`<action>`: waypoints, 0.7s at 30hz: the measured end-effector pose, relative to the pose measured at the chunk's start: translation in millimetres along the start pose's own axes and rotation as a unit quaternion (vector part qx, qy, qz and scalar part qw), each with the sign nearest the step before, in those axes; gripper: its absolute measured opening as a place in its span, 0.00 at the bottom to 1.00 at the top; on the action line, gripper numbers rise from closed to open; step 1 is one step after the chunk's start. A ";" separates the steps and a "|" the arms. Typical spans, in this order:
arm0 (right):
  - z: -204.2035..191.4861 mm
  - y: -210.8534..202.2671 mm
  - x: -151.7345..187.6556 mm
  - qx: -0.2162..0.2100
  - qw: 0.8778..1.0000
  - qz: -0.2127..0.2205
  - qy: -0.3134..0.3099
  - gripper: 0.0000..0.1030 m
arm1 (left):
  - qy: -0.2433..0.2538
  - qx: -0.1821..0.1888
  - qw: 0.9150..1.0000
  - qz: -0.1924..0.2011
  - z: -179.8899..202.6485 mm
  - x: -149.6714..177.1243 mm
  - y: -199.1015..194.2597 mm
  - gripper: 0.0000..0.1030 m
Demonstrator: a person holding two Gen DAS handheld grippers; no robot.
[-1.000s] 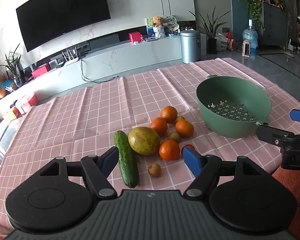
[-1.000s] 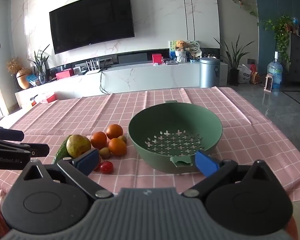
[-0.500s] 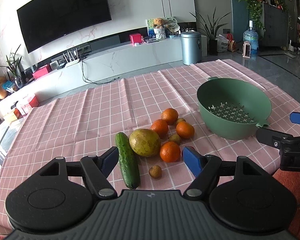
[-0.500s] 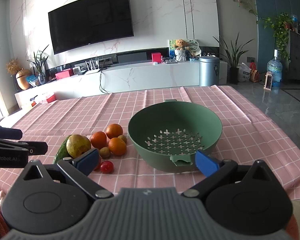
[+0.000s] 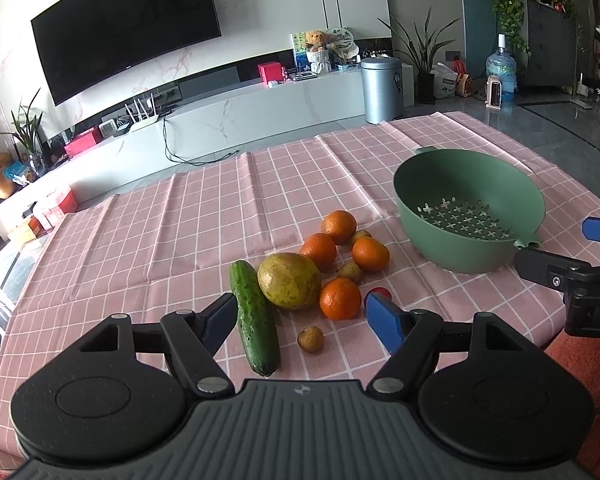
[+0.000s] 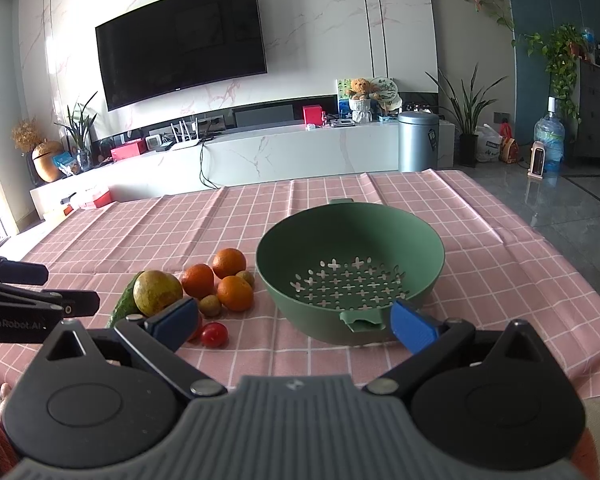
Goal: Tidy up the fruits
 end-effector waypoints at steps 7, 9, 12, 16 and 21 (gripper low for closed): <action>-0.3 0.0 0.4 0.002 1.000 -0.002 -0.003 0.96 | 0.000 0.000 1.000 0.000 0.0 -0.3 -0.1 0.84; -0.7 -0.2 0.1 0.003 1.000 -0.003 -0.004 0.96 | -0.001 0.000 1.000 -0.001 -0.1 -0.8 0.0 0.84; -1.1 -0.2 -0.4 0.004 1.000 -0.004 -0.006 0.96 | -0.001 0.001 1.000 0.000 -0.1 -1.0 0.0 0.84; -1.5 -0.3 -1.1 0.005 1.000 -0.006 -0.008 0.96 | -0.002 0.002 1.000 0.000 0.1 -1.8 0.2 0.84; -1.8 -0.1 -1.3 0.005 1.000 -0.006 -0.008 0.96 | -0.002 0.002 1.000 0.000 0.1 -2.3 0.4 0.84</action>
Point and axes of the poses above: each gripper's, at about its wrist camera, not at the fingertips, and y roughly the way its jaws point, z to its right, x to its underside, the point moved 2 cm from there along y, roughly the way its jaws point, and after that the axes turned 9 degrees about -y, right-handed, at the moved point
